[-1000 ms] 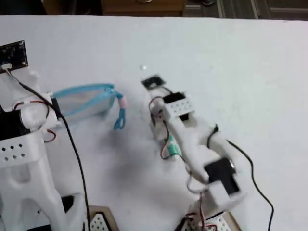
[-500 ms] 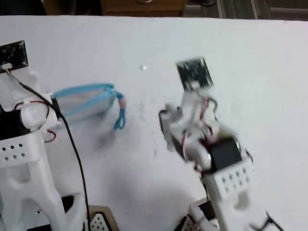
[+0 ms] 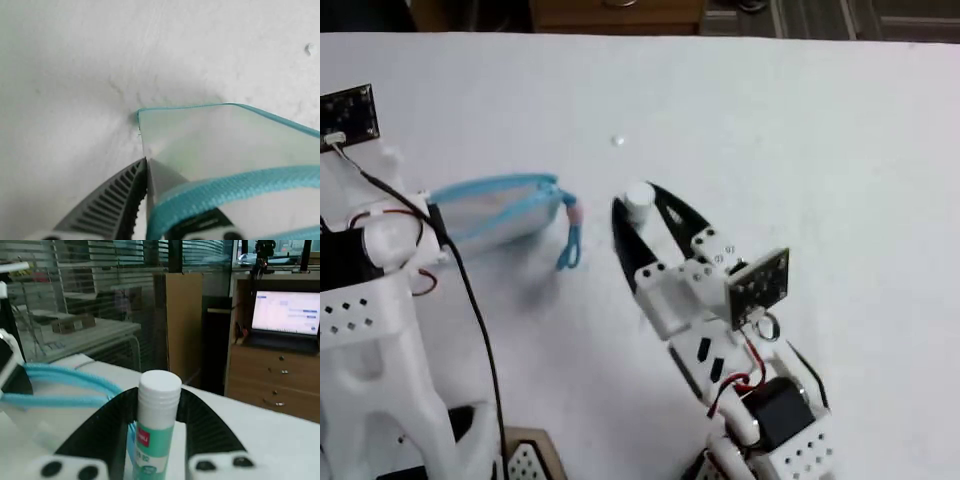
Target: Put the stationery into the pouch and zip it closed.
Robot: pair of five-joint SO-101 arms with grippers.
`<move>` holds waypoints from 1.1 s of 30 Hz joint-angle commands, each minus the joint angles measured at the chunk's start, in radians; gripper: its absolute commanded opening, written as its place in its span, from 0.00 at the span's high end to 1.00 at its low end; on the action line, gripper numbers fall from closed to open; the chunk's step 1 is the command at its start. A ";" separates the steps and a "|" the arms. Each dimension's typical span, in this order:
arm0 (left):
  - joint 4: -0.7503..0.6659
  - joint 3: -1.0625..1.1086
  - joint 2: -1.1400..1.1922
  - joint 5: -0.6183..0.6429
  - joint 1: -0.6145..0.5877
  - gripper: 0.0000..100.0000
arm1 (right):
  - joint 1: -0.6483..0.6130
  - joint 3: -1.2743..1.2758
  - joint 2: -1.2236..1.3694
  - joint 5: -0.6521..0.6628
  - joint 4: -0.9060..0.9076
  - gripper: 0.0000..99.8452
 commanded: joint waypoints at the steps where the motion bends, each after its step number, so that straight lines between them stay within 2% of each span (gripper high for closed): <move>1: -0.012 -0.014 -0.010 0.002 0.004 0.98 | -0.094 -0.224 0.189 0.008 -0.062 0.98; 5: -0.012 -0.014 -0.008 0.002 0.002 0.98 | -0.211 -0.407 0.469 0.008 -0.156 0.98; 8: -0.012 -0.014 -0.008 0.000 0.002 0.98 | -0.231 -0.493 0.636 0.014 -0.297 0.98; 13: -0.012 -0.014 -0.008 0.000 0.001 0.98 | -0.240 -0.569 0.845 0.011 -0.361 0.98; 21: -0.012 -0.014 -0.008 0.000 0.001 0.98 | -0.236 -0.468 0.977 0.009 -0.437 0.98; 26: -0.012 -0.014 -0.008 0.000 0.001 0.98 | -0.240 -0.420 0.977 0.014 -0.392 0.97; 28: -0.012 -0.014 -0.008 0.000 0.001 0.98 | -0.242 -0.450 0.975 0.014 -0.320 0.90; 33: -0.014 -0.014 -0.008 0.002 0.001 0.98 | -0.236 -0.620 0.972 0.012 -0.133 0.54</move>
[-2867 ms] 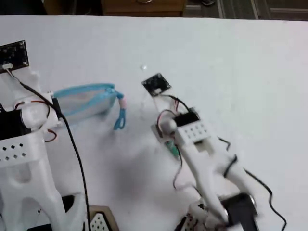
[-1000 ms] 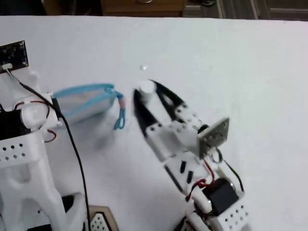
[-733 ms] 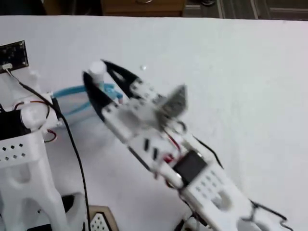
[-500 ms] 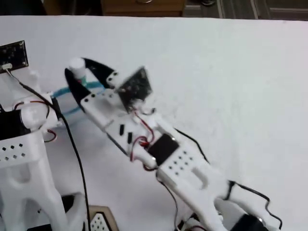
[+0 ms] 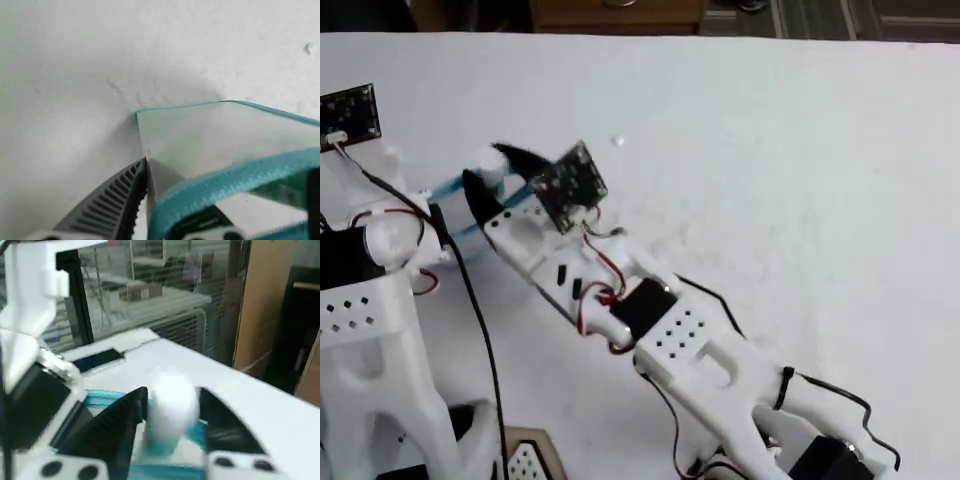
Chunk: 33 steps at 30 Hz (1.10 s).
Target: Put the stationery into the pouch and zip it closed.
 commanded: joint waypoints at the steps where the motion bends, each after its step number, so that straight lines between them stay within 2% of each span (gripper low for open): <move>1: -0.014 -0.014 -0.010 0.000 0.001 0.98 | 0.007 -0.147 -0.013 0.009 0.153 0.52; 3: -0.014 -0.014 -0.010 0.000 0.001 0.98 | 0.007 -0.219 -0.035 0.006 0.245 0.53; 8: -0.014 -0.014 -0.010 0.000 0.001 0.98 | 0.058 -0.287 -0.122 0.011 0.357 0.65; 10: -0.014 -0.014 -0.010 0.000 0.001 0.98 | 0.119 -0.284 -0.150 0.006 0.432 0.74; 14: -0.014 -0.014 -0.010 0.000 0.001 0.98 | 0.249 -0.250 -0.159 0.005 0.628 0.98; 15: -0.014 -0.014 -0.010 0.000 0.001 0.98 | 0.275 -0.219 -0.157 0.005 0.639 0.99; 18: -0.014 -0.014 -0.010 0.000 0.001 0.98 | 0.340 -0.063 -0.162 0.003 0.631 0.89; 21: -0.014 -0.014 -0.010 0.000 0.001 0.98 | 0.343 0.127 -0.156 0.003 0.553 0.84; 27: -0.014 -0.014 -0.010 0.000 0.001 0.98 | 0.232 0.420 -0.162 0.002 0.278 0.73; 30: -0.014 -0.014 -0.010 0.000 0.001 0.98 | 0.140 0.446 -0.156 -0.107 0.223 0.68; 33: -0.014 -0.014 -0.010 0.000 0.001 0.98 | 0.099 0.443 -0.153 -0.230 0.143 0.62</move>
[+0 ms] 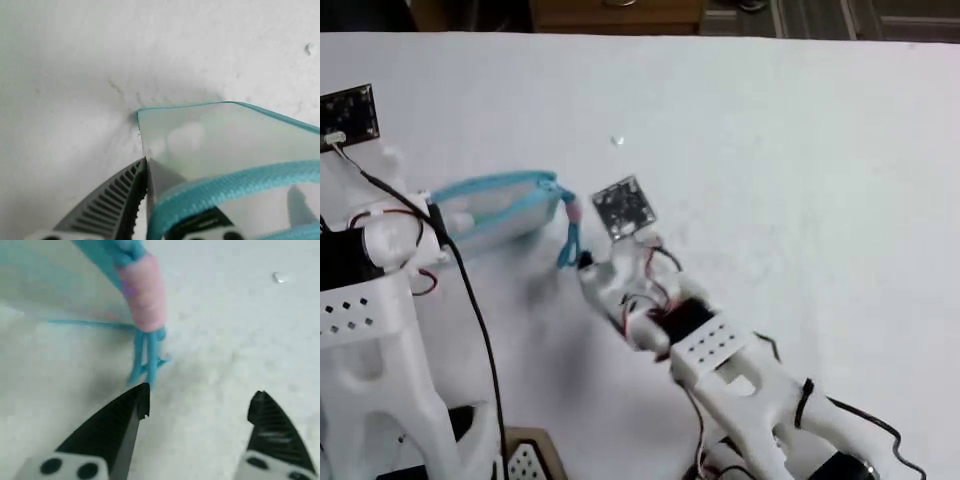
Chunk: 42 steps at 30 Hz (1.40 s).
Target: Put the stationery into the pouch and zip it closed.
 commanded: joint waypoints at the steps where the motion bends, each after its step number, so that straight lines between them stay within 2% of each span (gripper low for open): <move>1: -0.014 -0.014 -0.010 0.002 0.001 0.98 | -0.041 -0.003 -0.018 -0.129 -0.097 0.60; 7: -0.015 -0.014 -0.010 0.002 0.001 0.98 | -0.042 -0.089 0.168 -0.169 -0.128 0.58; 13: -0.014 -0.014 -0.010 0.002 -0.001 0.98 | -0.013 -0.196 0.427 -0.161 -0.274 0.60; 17: -0.014 -0.014 -0.010 0.002 -0.041 0.98 | 0.093 -0.221 0.509 -0.155 -0.285 0.78; 21: -0.014 -0.014 -0.005 0.002 -0.056 0.98 | 0.177 -0.221 0.510 -0.017 -0.285 0.99; 25: -0.015 -0.014 -0.005 0.002 -0.053 0.98 | 0.219 -0.239 0.510 0.014 -0.289 0.94; 29: -0.014 -0.014 -0.004 0.002 -0.053 0.98 | 0.263 -0.285 0.510 0.015 -0.285 0.98; 33: -0.014 -0.014 -0.004 0.002 -0.053 0.98 | 0.282 -0.324 0.483 0.015 -0.232 0.98; 39: -0.014 -0.014 -0.004 0.002 -0.053 0.98 | 0.294 -0.333 0.286 0.017 -0.151 0.98; 42: -0.014 -0.014 -0.004 0.002 -0.053 0.98 | 0.340 -0.362 0.148 -0.009 -0.125 0.98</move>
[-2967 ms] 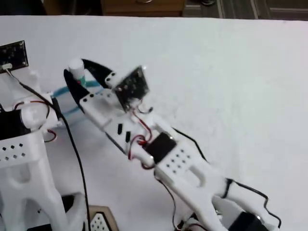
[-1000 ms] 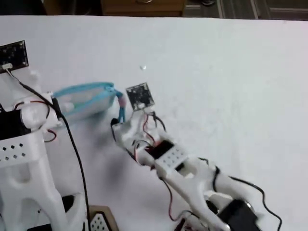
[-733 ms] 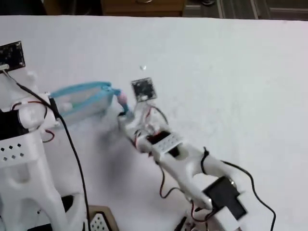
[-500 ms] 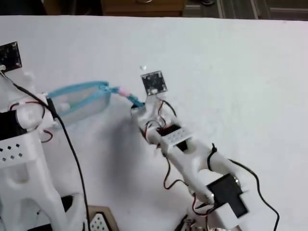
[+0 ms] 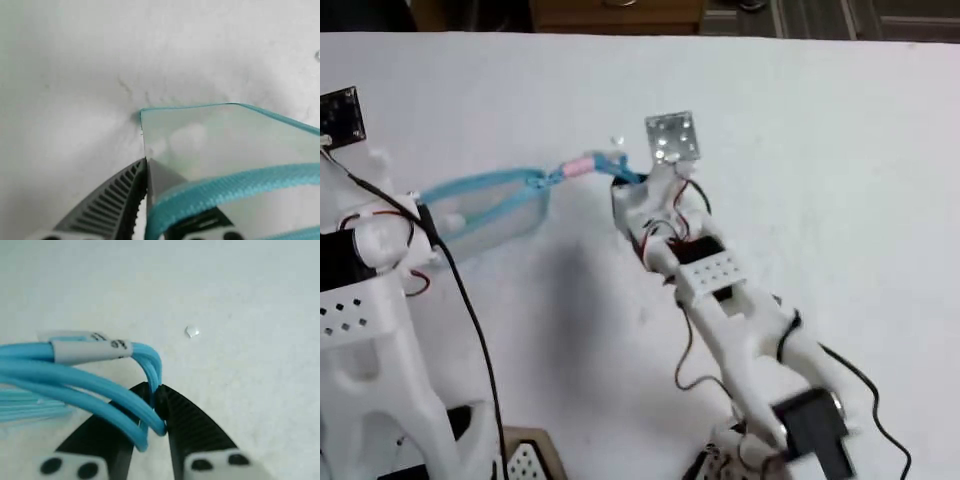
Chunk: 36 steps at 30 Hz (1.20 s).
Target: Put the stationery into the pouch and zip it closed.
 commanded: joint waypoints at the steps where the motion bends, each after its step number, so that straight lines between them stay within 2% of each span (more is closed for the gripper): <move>1: -0.014 -0.014 -0.004 0.002 -0.008 0.98 | 0.076 -0.101 -0.193 -0.055 0.018 0.98; 3: -0.014 -0.014 -0.004 0.002 -0.008 0.98 | 0.125 -0.178 -0.268 -0.144 0.042 0.98; 6: -0.020 -0.015 -0.004 0.002 -0.008 0.98 | 0.134 -0.341 -0.335 -0.190 0.145 0.98; 15: -0.021 -0.137 -0.002 0.003 -0.005 0.98 | -0.050 -0.760 -0.297 -0.190 0.414 0.98; 25: -0.023 -0.161 -0.001 0.003 0.122 0.98 | -0.124 -1.000 -0.191 -0.187 0.559 0.98; 30: -0.089 -0.161 -0.001 0.003 0.139 0.96 | -0.116 -1.048 -0.122 -0.095 0.710 0.98; 36: -0.192 -0.161 -0.001 0.035 0.137 0.82 | -0.116 -1.060 -0.056 0.069 0.880 0.98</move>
